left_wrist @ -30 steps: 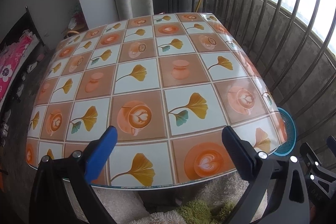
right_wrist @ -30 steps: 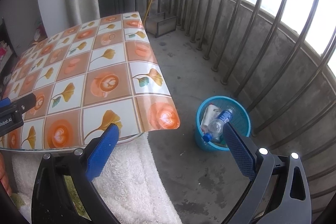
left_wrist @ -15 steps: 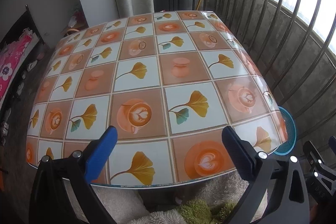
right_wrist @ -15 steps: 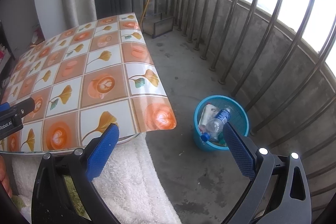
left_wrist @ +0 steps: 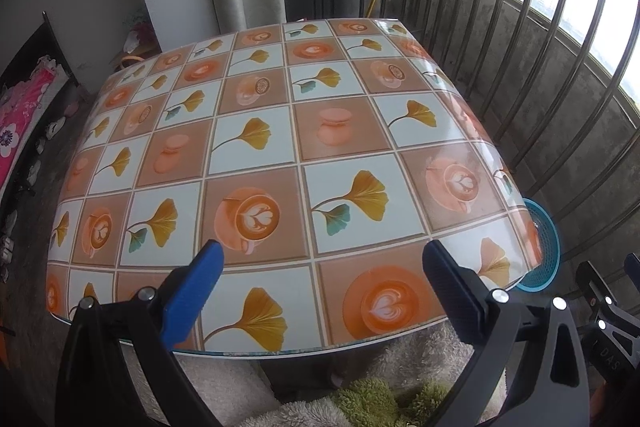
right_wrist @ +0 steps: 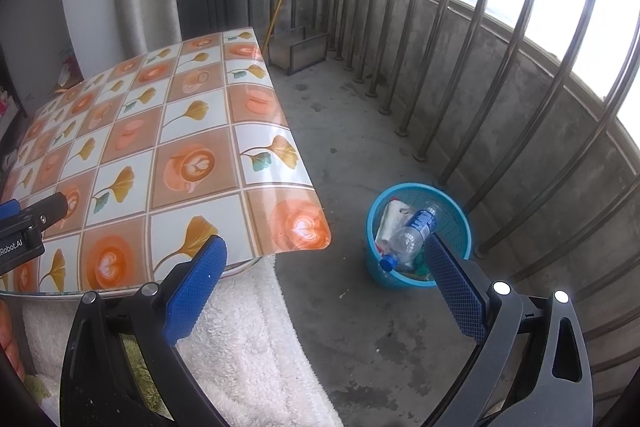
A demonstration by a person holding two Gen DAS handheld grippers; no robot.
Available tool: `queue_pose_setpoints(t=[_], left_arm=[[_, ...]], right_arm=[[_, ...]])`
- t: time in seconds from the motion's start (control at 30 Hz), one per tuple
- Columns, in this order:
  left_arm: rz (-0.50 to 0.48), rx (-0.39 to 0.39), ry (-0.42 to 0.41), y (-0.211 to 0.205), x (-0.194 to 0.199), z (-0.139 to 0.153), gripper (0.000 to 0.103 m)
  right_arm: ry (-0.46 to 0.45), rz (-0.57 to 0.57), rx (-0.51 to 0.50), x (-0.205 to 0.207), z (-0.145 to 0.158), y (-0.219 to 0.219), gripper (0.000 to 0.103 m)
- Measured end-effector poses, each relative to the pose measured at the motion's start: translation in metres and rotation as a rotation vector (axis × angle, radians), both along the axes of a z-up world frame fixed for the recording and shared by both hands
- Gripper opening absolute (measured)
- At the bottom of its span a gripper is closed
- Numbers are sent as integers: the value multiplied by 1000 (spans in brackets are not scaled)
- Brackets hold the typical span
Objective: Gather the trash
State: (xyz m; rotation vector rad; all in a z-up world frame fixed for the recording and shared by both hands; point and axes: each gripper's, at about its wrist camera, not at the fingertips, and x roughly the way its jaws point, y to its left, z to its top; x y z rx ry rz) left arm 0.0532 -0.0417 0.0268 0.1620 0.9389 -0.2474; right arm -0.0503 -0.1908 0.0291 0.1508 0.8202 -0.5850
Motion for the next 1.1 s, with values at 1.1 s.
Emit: queue_pose_setpoints(t=[1.1], left_arm=[[28,7,-1,9,1,1,97]], right_arm=[[-11,-8,0,1,5,5,95]])
